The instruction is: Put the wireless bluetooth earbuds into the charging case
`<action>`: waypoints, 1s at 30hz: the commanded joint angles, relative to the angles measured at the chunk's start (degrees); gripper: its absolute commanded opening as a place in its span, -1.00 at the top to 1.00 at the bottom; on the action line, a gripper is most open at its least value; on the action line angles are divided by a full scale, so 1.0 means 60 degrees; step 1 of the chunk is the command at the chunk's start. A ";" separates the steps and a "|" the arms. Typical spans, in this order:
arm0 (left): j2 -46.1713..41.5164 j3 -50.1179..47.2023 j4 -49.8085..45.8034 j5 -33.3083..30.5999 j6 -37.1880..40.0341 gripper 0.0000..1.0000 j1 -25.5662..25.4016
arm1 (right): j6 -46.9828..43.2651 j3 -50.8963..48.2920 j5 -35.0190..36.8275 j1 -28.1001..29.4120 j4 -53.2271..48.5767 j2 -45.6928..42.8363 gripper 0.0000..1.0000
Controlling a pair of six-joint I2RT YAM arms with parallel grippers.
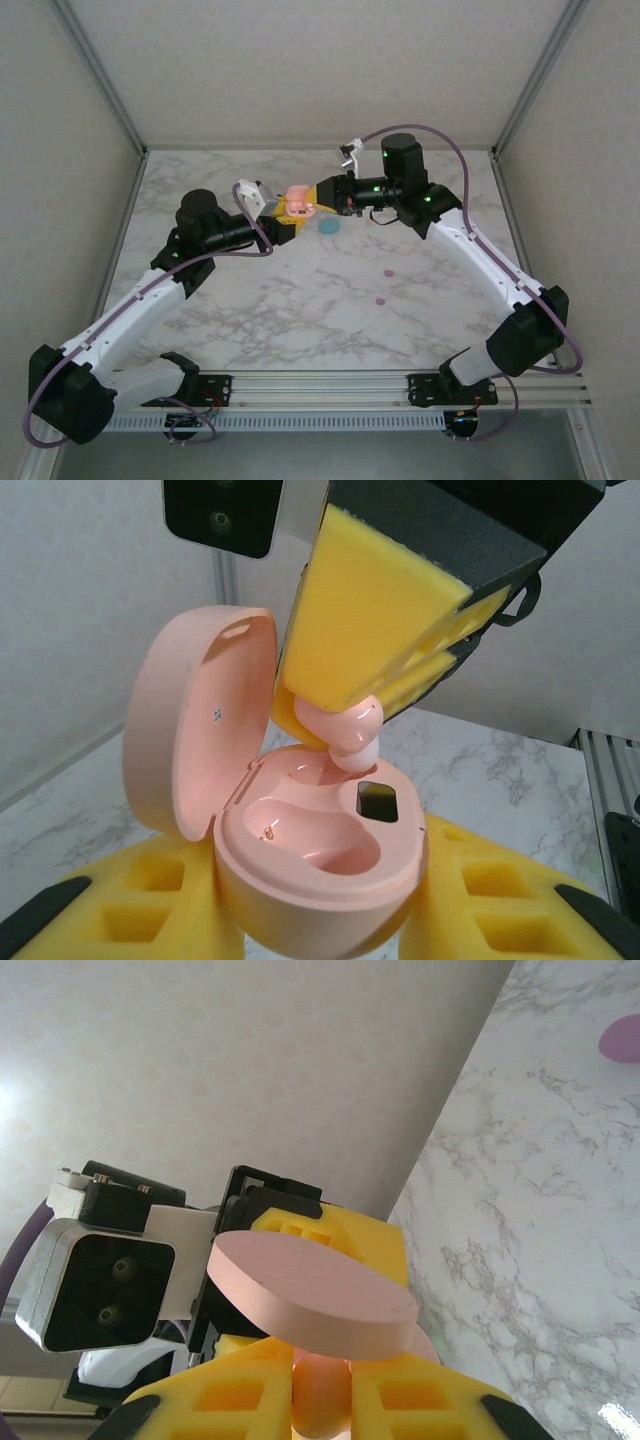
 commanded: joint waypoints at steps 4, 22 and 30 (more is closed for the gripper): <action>0.0036 0.0357 0.0653 0.0251 -0.0286 0.62 -0.0137 | -0.0971 0.0511 0.0702 0.0199 -0.1121 0.0051 0.61; 0.0042 0.0374 0.0925 0.0229 -0.0505 0.62 -0.0181 | -0.1747 0.1018 0.1392 0.0239 -0.2362 0.0124 0.41; 0.0153 0.0401 0.0922 0.0211 -0.0509 0.62 -0.0214 | -0.1846 0.1318 0.1249 0.0406 -0.2479 0.0222 0.58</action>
